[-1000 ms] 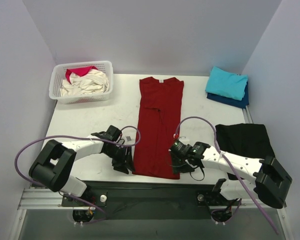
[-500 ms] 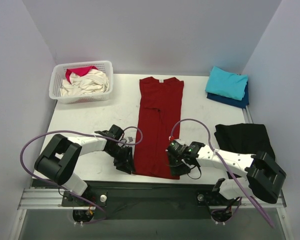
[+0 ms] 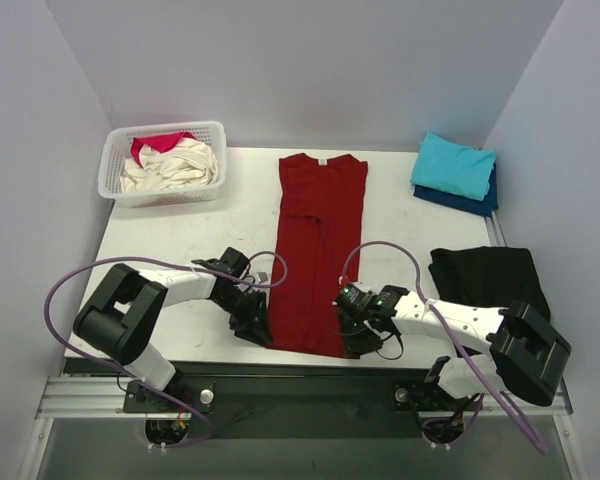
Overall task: Fold and stack the t-shirts
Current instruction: Grab the bottom of the folded rectangular tshirt with both arms
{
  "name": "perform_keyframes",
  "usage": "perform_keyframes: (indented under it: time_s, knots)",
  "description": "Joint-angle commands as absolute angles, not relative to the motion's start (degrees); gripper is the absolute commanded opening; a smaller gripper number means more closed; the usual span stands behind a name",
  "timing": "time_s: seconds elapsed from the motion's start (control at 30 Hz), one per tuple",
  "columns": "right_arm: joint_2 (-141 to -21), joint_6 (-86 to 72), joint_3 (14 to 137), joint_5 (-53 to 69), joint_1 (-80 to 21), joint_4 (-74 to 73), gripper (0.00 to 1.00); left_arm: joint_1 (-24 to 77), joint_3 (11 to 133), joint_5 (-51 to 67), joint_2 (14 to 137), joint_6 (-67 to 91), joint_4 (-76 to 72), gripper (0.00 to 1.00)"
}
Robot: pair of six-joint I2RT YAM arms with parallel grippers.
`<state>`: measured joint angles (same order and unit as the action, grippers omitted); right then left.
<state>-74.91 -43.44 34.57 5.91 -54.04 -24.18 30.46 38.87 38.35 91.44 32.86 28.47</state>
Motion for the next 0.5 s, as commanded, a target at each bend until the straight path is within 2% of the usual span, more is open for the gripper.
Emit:
perform_keyframes:
  time_s: [0.0,0.3,0.43,0.47]
  knots:
    - [-76.1,-43.8,32.9,5.4,-54.0,-25.1,0.35,30.9,40.2,34.0,93.2,31.7,24.1,0.42]
    - [-77.6,-43.4,32.7,5.4,-54.1,-24.1,0.32,31.5,41.0,34.0,94.5,31.6,23.7,0.42]
    - [-77.7,-43.5,32.3,5.5,-54.1,-23.6,0.22,31.6,40.9,34.5,95.0,31.8,23.1,0.29]
    - [-77.6,-43.7,32.2,5.5,-54.1,-23.6,0.19,31.6,40.9,34.5,95.1,31.8,22.9,0.19]
